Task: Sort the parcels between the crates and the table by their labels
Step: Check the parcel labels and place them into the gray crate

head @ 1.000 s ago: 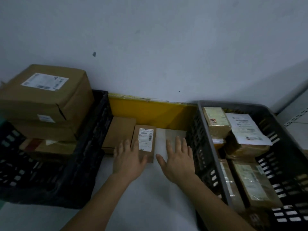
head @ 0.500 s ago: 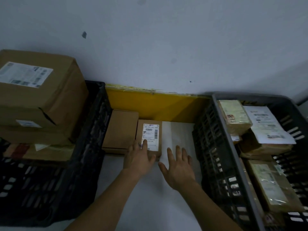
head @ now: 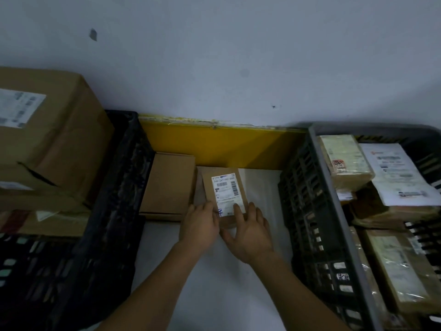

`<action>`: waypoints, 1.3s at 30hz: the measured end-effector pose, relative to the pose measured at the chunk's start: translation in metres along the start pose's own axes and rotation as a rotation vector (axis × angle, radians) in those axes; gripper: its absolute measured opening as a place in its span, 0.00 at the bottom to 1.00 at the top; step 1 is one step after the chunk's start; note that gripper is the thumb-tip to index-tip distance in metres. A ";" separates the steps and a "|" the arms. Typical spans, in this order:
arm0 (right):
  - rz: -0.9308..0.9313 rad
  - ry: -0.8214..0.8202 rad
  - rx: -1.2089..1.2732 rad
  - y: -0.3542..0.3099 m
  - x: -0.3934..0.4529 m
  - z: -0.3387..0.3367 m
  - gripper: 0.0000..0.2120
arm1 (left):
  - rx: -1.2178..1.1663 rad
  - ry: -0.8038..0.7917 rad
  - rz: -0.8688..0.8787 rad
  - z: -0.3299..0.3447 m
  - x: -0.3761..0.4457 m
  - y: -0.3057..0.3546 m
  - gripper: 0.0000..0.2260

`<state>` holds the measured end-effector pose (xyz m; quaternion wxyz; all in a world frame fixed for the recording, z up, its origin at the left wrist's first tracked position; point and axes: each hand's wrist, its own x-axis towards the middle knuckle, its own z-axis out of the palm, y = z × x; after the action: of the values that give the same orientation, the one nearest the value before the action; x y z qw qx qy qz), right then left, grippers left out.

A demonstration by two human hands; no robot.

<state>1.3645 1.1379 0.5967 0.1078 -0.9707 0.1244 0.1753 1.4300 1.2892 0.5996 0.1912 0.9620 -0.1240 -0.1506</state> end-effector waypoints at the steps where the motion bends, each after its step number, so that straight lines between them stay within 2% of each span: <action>1: 0.008 -0.002 0.004 -0.006 0.004 0.000 0.51 | -0.003 0.003 0.008 -0.003 0.000 -0.003 0.12; 3: 0.051 -0.005 0.021 -0.018 0.013 0.001 0.54 | 0.035 0.017 0.008 -0.008 -0.001 -0.013 0.13; 10: 0.177 0.049 0.098 -0.041 0.029 0.008 0.41 | 0.232 0.011 -0.064 -0.013 -0.015 -0.044 0.26; 15: 0.168 0.067 0.141 -0.034 0.020 -0.006 0.44 | 0.258 0.007 -0.082 -0.018 -0.022 -0.045 0.30; 23: 0.063 0.356 0.194 -0.030 -0.028 -0.047 0.44 | 0.202 0.079 -0.033 -0.045 -0.025 -0.027 0.32; 31: 0.080 0.661 0.222 -0.019 -0.100 -0.099 0.41 | 0.102 0.213 0.110 -0.084 -0.041 0.015 0.32; 39: 0.172 0.764 0.271 0.031 -0.172 -0.150 0.46 | -0.002 0.325 0.263 -0.111 -0.077 0.096 0.38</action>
<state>1.2470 1.1053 0.7919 0.1659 -0.9290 0.2579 -0.2071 1.3786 1.2632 0.7553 0.2279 0.9489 -0.2158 0.0328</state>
